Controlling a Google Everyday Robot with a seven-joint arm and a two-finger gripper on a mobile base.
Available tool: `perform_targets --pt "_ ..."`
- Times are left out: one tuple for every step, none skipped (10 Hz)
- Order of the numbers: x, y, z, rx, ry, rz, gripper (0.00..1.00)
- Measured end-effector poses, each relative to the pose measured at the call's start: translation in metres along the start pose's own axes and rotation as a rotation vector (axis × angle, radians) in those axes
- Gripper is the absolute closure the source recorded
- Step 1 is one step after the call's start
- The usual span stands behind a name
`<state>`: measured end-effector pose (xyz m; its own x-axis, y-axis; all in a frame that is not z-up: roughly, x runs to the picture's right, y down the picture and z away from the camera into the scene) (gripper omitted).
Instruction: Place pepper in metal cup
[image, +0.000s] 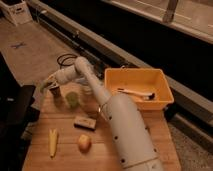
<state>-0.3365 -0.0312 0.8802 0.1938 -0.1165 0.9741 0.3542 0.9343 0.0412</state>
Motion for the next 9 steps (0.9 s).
perform_targets --pt "0.003 0.002 0.001 0.004 0.0 0.01 0.64" --pt "0.005 0.005 0.001 0.008 0.0 0.021 0.64" --pt "0.006 0.007 0.001 0.012 0.002 0.03 0.62" --pt "0.009 0.009 0.0 0.016 0.005 0.04 0.54" --pt "0.011 0.01 -0.004 0.023 0.011 0.046 0.42" --pt "0.012 0.01 -0.005 0.028 0.015 0.049 0.37" --pt "0.012 0.01 -0.006 0.031 0.019 0.049 0.37" --pt "0.012 0.009 -0.007 0.034 0.021 0.049 0.37" --pt "0.013 0.009 -0.01 0.038 0.028 0.049 0.37"
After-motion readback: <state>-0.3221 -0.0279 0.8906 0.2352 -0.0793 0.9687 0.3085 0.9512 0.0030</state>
